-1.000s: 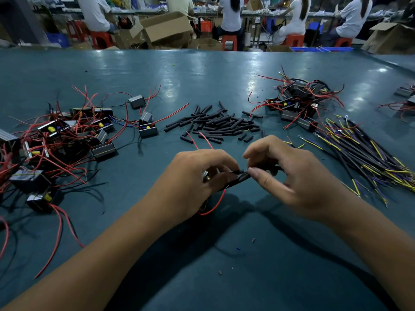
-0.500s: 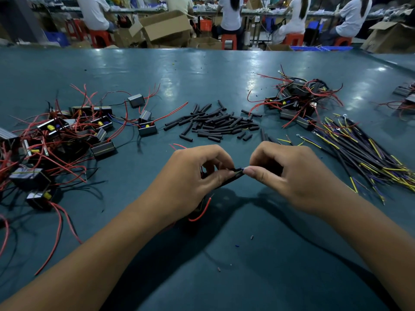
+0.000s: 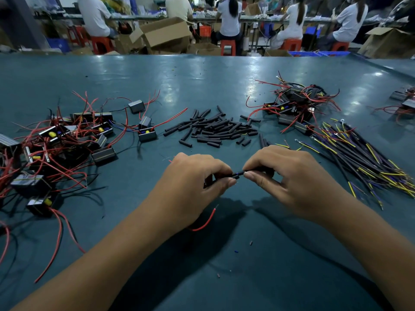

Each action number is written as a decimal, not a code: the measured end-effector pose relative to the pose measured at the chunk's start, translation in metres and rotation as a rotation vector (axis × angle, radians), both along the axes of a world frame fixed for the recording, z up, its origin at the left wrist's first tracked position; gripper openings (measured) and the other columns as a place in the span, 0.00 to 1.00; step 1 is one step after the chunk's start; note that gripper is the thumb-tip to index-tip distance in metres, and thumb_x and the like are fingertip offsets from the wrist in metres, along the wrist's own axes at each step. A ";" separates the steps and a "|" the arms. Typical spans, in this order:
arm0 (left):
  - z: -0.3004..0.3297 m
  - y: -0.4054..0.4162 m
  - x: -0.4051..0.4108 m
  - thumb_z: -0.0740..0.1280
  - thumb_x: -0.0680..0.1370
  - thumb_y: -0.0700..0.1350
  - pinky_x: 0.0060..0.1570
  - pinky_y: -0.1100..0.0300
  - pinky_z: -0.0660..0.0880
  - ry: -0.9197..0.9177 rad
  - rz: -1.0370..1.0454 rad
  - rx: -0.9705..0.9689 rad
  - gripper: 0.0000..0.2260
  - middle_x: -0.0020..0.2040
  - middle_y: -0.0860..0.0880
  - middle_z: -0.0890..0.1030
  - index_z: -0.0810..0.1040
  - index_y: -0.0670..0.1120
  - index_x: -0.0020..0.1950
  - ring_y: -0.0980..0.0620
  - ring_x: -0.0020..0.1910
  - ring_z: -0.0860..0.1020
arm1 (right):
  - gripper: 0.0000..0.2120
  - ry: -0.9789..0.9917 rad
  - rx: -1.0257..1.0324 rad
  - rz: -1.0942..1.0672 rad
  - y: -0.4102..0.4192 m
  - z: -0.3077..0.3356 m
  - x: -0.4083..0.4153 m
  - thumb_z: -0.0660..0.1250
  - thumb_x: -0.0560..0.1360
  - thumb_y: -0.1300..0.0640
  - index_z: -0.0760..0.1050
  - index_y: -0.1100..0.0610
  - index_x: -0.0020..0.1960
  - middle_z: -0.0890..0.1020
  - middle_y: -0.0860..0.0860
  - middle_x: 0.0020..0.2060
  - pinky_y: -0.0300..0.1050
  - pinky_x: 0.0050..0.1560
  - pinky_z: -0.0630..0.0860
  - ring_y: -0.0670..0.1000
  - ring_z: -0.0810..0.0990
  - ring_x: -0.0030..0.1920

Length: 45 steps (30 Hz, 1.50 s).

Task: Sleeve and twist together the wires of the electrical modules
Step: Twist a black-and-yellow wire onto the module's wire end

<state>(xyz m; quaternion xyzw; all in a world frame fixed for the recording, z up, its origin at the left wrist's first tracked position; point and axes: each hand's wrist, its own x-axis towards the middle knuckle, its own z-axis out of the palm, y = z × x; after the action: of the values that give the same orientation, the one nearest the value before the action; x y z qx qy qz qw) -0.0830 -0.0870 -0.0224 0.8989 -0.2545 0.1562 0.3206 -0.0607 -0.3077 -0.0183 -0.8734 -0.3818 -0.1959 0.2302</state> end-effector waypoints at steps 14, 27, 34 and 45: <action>-0.003 -0.001 0.005 0.71 0.79 0.46 0.37 0.62 0.74 0.007 0.160 -0.279 0.06 0.35 0.53 0.82 0.83 0.47 0.42 0.54 0.36 0.79 | 0.06 -0.218 0.361 -0.255 0.021 0.004 -0.015 0.68 0.77 0.57 0.79 0.57 0.43 0.79 0.46 0.36 0.36 0.43 0.70 0.45 0.74 0.37; -0.001 -0.012 -0.002 0.69 0.78 0.34 0.47 0.57 0.81 0.294 -0.010 -0.757 0.09 0.46 0.49 0.87 0.87 0.45 0.49 0.50 0.47 0.85 | 0.08 0.482 0.629 -0.241 0.045 0.017 -0.020 0.71 0.77 0.53 0.85 0.53 0.41 0.85 0.47 0.30 0.42 0.31 0.82 0.47 0.85 0.33; 0.007 -0.013 0.003 0.65 0.73 0.36 0.56 0.56 0.79 0.447 -0.152 -1.000 0.11 0.57 0.44 0.84 0.86 0.38 0.50 0.44 0.57 0.82 | 0.08 0.504 0.556 -0.245 0.033 0.040 -0.006 0.73 0.75 0.58 0.83 0.57 0.38 0.84 0.51 0.28 0.47 0.34 0.82 0.51 0.84 0.29; -0.001 -0.007 0.010 0.65 0.77 0.38 0.49 0.63 0.77 -0.096 0.079 -0.468 0.06 0.51 0.54 0.80 0.82 0.44 0.50 0.52 0.53 0.80 | 0.12 0.416 0.712 -0.797 -0.075 0.122 0.218 0.73 0.71 0.58 0.77 0.68 0.44 0.83 0.65 0.41 0.60 0.35 0.83 0.63 0.85 0.36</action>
<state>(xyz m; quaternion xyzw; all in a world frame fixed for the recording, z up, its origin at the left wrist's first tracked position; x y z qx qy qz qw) -0.0733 -0.0937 -0.0233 0.8009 -0.1911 0.2658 0.5013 0.1569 -0.3825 0.1033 -0.8386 0.1200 -0.2081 0.4890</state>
